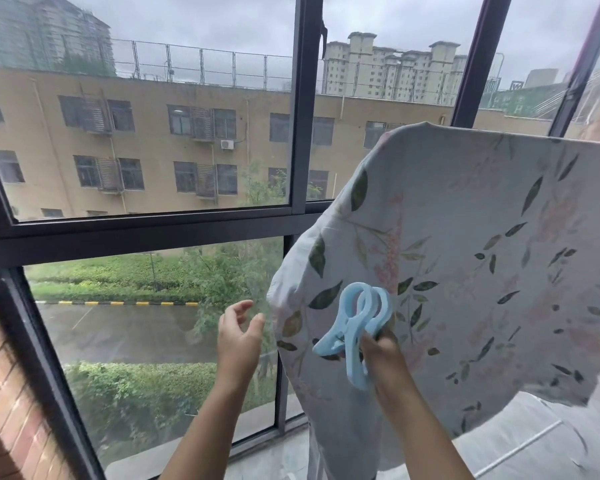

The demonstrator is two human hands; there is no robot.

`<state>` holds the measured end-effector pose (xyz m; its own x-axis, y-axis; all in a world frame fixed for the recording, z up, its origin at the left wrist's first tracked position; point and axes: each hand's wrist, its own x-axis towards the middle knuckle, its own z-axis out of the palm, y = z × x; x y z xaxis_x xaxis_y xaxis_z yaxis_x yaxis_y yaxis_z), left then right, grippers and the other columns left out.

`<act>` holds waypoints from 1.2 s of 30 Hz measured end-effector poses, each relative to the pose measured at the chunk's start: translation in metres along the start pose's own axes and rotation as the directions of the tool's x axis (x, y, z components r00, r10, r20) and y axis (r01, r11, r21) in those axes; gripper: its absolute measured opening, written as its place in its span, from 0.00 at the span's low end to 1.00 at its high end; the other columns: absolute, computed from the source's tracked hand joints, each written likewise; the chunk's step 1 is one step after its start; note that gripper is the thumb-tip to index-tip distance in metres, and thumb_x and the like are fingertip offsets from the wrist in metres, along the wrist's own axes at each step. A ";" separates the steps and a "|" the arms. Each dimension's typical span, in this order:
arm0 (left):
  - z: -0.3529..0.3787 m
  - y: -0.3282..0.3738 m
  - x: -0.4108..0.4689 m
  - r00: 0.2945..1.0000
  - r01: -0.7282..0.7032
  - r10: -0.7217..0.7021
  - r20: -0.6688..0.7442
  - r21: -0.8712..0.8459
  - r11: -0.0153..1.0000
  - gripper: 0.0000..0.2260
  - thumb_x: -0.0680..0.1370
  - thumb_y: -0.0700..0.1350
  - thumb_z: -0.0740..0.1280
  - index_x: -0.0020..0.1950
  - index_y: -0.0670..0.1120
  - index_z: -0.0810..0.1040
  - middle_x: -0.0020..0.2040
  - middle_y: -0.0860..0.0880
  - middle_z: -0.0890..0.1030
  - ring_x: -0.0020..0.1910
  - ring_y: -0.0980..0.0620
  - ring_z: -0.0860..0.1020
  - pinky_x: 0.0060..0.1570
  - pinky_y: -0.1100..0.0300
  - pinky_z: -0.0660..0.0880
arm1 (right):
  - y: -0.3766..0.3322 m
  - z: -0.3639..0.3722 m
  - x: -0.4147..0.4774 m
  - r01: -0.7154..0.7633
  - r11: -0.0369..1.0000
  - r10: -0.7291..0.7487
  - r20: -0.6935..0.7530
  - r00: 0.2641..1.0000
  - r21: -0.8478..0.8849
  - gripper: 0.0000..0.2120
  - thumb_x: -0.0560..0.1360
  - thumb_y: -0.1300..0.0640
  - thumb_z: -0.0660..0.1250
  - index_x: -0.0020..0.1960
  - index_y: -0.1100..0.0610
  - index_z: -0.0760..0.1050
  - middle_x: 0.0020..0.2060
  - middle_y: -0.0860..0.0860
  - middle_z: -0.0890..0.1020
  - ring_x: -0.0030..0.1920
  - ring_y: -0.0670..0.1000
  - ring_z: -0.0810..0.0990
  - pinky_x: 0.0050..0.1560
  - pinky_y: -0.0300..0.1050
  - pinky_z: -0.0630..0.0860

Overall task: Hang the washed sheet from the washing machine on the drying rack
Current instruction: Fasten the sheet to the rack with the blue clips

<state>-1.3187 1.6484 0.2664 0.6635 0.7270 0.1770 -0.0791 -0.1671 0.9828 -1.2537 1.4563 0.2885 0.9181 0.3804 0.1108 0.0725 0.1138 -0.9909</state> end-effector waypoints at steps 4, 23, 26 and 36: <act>0.002 0.017 0.025 0.948 0.174 -0.162 0.272 -0.021 0.984 0.14 0.82 0.43 0.57 0.67 0.42 0.71 0.53 0.47 0.81 0.49 0.50 0.79 0.54 0.50 0.72 | -0.002 -0.008 -0.003 -0.018 0.987 0.031 0.076 0.997 -0.161 0.06 0.64 0.58 0.62 0.37 0.58 0.76 0.29 0.54 0.76 0.34 0.51 0.74 0.36 0.44 0.74; 0.082 -0.018 0.010 0.859 -0.209 0.100 0.503 0.165 0.964 0.11 0.78 0.37 0.63 0.54 0.50 0.79 0.53 0.56 0.81 0.53 0.59 0.79 0.46 0.73 0.72 | -0.002 -0.070 -0.004 -0.093 0.943 0.084 -0.042 0.996 -0.319 0.14 0.66 0.48 0.67 0.47 0.56 0.80 0.37 0.47 0.82 0.38 0.42 0.80 0.36 0.30 0.73; 0.086 -0.040 0.000 0.892 -0.207 0.058 0.448 0.291 0.934 0.10 0.76 0.40 0.66 0.56 0.49 0.79 0.51 0.56 0.80 0.50 0.59 0.78 0.42 0.76 0.70 | 0.011 -0.071 0.010 -0.119 0.896 0.100 -0.067 0.993 -0.427 0.06 0.76 0.54 0.67 0.50 0.55 0.78 0.41 0.48 0.82 0.41 0.43 0.78 0.36 0.30 0.71; 0.113 -0.075 -0.018 0.847 -0.269 -0.065 0.528 0.531 0.804 0.20 0.65 0.54 0.72 0.52 0.53 0.70 0.49 0.57 0.72 0.45 0.57 0.74 0.45 0.59 0.75 | 0.019 -0.096 0.031 -0.176 0.817 0.200 -0.016 0.980 -0.550 0.09 0.76 0.48 0.66 0.52 0.52 0.76 0.45 0.49 0.81 0.45 0.44 0.78 0.39 0.34 0.70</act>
<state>-1.2411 1.5724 0.1834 0.9597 0.2750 0.0576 0.1529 -0.6833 0.7139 -1.1865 1.3822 0.2660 0.9202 0.3807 -0.0907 0.1122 -0.4786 -0.8708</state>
